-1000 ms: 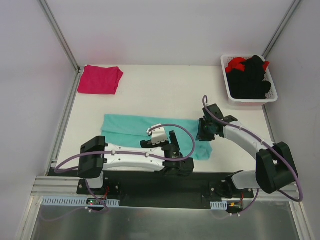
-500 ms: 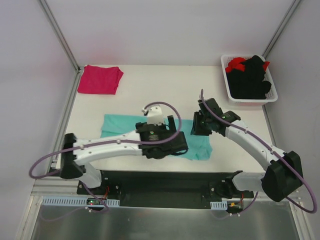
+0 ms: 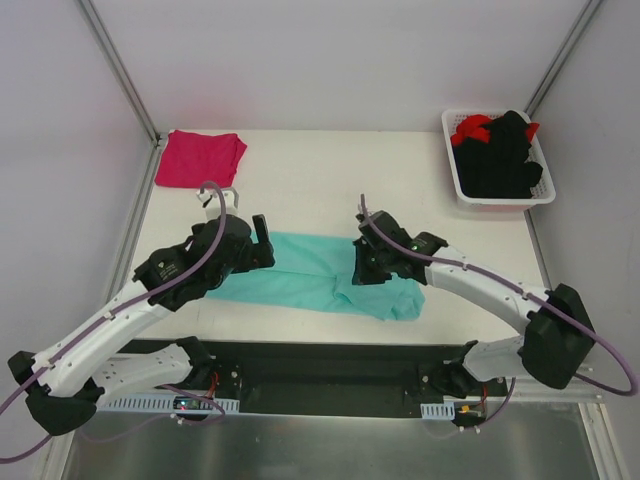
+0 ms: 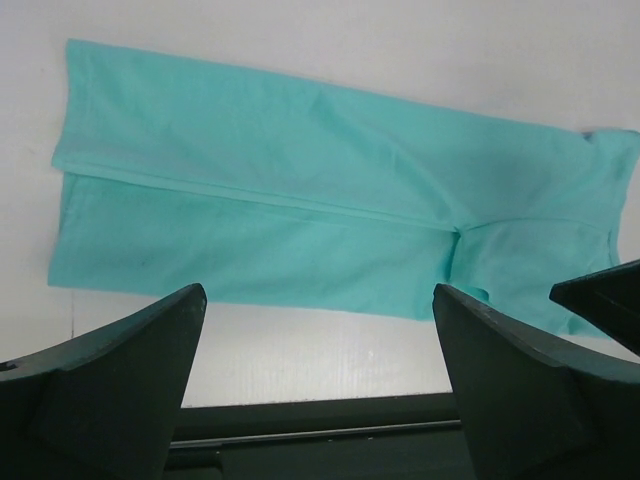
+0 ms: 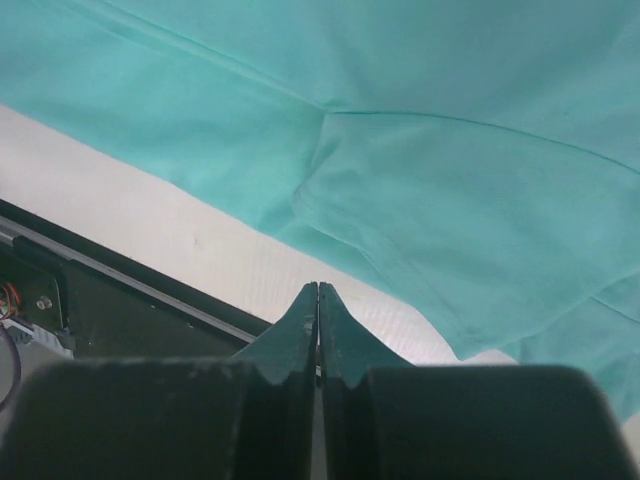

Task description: Fold and stack the t-shirts

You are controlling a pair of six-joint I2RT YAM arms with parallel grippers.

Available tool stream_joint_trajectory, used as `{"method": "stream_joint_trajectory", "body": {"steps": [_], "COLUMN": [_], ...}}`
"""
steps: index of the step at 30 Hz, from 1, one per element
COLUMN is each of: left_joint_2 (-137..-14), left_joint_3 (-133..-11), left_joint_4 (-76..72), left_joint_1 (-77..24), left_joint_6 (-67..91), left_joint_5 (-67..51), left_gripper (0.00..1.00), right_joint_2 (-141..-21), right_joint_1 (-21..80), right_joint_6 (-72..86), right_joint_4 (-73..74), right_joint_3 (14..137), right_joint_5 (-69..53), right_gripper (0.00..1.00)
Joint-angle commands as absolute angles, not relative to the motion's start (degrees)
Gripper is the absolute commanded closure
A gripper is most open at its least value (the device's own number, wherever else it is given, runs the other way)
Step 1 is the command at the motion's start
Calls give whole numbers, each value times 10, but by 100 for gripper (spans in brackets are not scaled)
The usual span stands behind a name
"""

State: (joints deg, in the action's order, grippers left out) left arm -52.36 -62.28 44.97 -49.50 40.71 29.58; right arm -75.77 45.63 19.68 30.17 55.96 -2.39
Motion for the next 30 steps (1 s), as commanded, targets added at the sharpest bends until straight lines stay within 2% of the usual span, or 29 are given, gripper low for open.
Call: {"method": "stream_joint_trajectory", "body": {"steps": [1,16,30], "left_joint_2": [-519,-526,-520], "left_joint_3": [-591,-576,-570], "left_joint_4": [431,419,418], "left_joint_1": [-459,-430,-391], "left_joint_6": [358,357,346], "left_joint_5": [226,209,190], "left_gripper": [3,3,3], "right_joint_2": [-804,-939,-938], "right_joint_1": [479,462,461], "right_joint_6": [213,177,189], "right_joint_4": [249,222,192], "right_joint_3": [579,643,586], "right_joint_5": [-33,-58,-71], "right_gripper": [99,99,99]}}
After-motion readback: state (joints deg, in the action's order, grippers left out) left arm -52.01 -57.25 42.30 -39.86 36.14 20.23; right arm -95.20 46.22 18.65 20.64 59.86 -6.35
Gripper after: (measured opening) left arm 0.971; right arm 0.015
